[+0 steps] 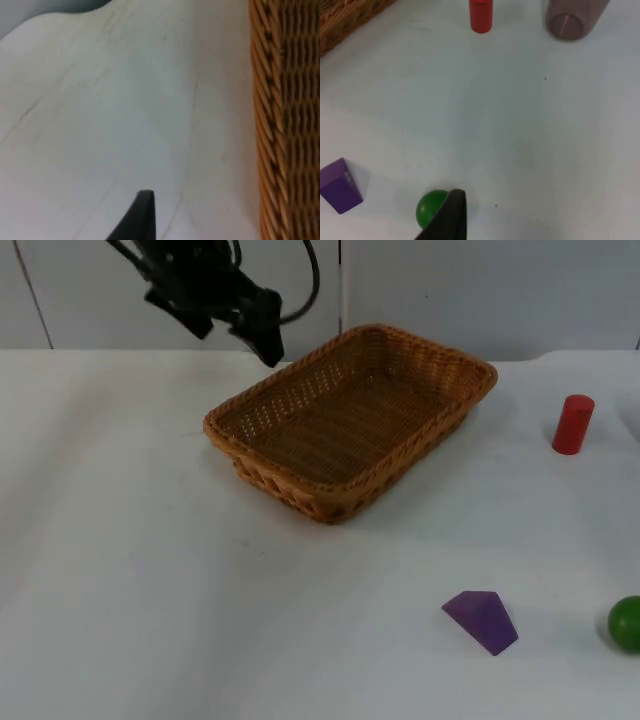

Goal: Pick up the basket with the left hand and place the triangular block into the basket with the right hand.

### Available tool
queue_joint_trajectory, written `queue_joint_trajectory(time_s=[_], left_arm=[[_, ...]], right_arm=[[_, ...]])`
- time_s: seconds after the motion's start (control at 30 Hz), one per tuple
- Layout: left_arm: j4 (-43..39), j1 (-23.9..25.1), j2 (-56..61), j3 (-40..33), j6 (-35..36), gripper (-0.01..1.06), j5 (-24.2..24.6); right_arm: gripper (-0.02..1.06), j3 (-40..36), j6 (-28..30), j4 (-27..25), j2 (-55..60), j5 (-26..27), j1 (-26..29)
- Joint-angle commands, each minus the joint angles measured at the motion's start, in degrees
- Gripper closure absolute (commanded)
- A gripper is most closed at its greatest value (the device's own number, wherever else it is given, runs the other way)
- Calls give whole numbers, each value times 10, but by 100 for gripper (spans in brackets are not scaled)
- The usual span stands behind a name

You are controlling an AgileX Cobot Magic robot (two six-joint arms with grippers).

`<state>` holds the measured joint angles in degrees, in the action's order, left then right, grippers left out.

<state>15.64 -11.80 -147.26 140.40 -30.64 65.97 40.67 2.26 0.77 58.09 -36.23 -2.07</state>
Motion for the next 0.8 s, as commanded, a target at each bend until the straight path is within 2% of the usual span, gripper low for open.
queue_joint_trajectory(time_s=[0.0, 0.07, 0.27, 0.33, 0.43, 0.47, 0.57, 0.6, 0.63, 0.73, 0.77], left_arm=[[22, -2, -43, 62, -6, 0, 29], [43, -2, -75, 92, -6, 0, 40], [63, -9, -99, 92, -21, 0, 37], [61, -16, -109, 92, -21, 4, 37], [60, -26, -116, 92, -22, 16, 22], [60, -26, -116, 92, -22, 16, 22], [47, -31, -121, 92, -20, 35, 11], [47, -31, -123, 92, -20, 49, 8], [47, -31, -123, 92, -20, 49, 8], [47, -29, -125, 92, -21, 84, 0], [44, -29, -125, 92, -21, 99, -6]], right_arm=[[0, 2, -2, 4, 1, 5, 3], [0, 2, -2, 4, 1, 5, 3], [0, 2, -2, 4, 1, 8, 3], [0, 2, -2, 4, 1, 13, 3], [0, 2, -2, 4, 1, 15, 3], [0, 2, -2, 4, 1, 15, 3], [0, 2, -2, 4, 1, 15, 3], [0, 2, -2, 4, 1, 15, 3], [0, 2, -2, 4, 1, 15, 3], [0, 2, -2, 4, 1, 15, 3], [0, 2, -2, 4, 1, 15, 3]])
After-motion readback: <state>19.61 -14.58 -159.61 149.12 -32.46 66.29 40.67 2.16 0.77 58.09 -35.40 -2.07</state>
